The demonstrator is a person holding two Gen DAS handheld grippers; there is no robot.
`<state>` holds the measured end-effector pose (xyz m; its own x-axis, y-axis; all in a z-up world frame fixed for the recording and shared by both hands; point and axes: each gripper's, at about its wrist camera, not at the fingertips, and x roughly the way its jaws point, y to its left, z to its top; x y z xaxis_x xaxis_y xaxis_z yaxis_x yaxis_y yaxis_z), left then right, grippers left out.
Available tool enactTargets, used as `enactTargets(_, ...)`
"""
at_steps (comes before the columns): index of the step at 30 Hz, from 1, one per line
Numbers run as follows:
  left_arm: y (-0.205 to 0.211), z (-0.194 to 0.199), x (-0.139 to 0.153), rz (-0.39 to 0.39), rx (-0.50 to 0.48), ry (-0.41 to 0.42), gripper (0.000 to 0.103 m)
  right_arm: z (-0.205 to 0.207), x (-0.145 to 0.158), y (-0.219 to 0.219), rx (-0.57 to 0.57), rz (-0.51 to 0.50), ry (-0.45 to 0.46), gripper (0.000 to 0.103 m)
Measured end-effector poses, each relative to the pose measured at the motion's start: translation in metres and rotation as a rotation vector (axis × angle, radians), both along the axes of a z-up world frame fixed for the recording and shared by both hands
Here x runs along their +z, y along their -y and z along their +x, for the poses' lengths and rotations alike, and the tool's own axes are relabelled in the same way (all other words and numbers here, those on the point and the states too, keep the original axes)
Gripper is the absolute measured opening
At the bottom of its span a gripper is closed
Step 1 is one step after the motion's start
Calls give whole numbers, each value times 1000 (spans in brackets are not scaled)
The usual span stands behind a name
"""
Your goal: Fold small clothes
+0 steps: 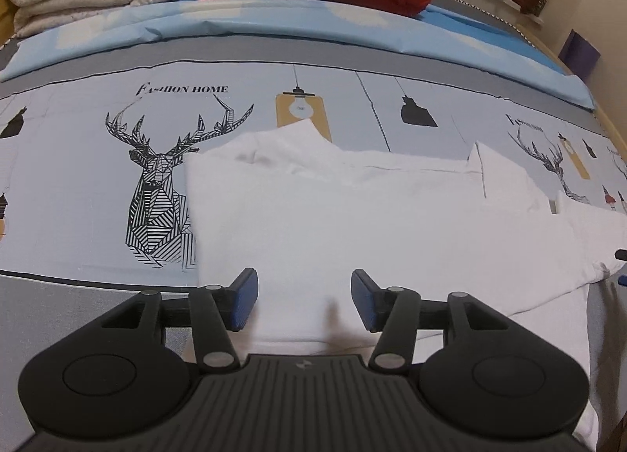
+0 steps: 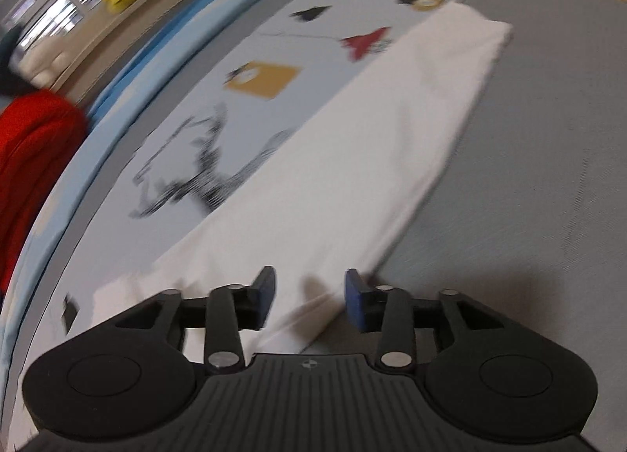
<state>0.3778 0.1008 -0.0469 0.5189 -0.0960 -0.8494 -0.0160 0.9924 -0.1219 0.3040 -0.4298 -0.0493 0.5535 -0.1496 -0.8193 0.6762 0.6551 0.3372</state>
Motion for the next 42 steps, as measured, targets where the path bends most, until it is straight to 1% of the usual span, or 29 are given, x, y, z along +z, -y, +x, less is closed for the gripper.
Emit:
enactTargets(2, -1, 1, 0, -6, 3, 3, 58, -7, -4, 19, -37, 14, -3, 51)
enactTargets(6, -1, 0, 2, -10, 0, 4, 58, -19, -17, 48, -94, 24, -24, 51)
enactTargets(9, -1, 0, 0, -6, -1, -1, 58, -27, -27, 65, -129, 59, -13, 51)
enactTargets(18, -2, 2, -3, -3, 2, -7, 58, -41, -38, 105, -183, 142, 150, 51)
enactTargets(24, -4, 1, -6, 3, 3, -13, 58, -40, -49, 140, -268, 197, 278, 51)
enactTargets(29, -6, 1, -8, 2, 9, -19, 58, -28, -56, 153, -306, 201, 352, 51)
enactTargets(32, -6, 1, -8, 1, 6, -20, 58, -18, -58, 151, -309, 171, 370, 51)
enactTargets(33, -6, 1, -8, 0, 7, -20, 58, -16, -58, 149, -309, 163, 374, 49)
enactTargets(34, -7, 1, -8, -1, 9, -21, 58, -13, -59, 148, -309, 156, 376, 34)
enactTargets(35, -9, 1, -7, -3, 13, -21, 58, -9, -59, 145, -307, 152, 373, 12)
enactTargets(36, -11, 0, -7, -6, 17, -21, 58, -6, -59, 143, -308, 150, 371, 6)
enactTargets(37, -13, 0, -6, -10, 21, -20, 58, -5, -57, 140, -310, 140, 379, 6)
enactTargets(39, -17, -1, -4, -18, 27, -16, 58, 0, -45, 129, -298, 80, 397, 6)
enactTargets(42, -24, -2, 3, -40, 42, -3, 58, 9, -14, 103, -244, -38, 399, 6)
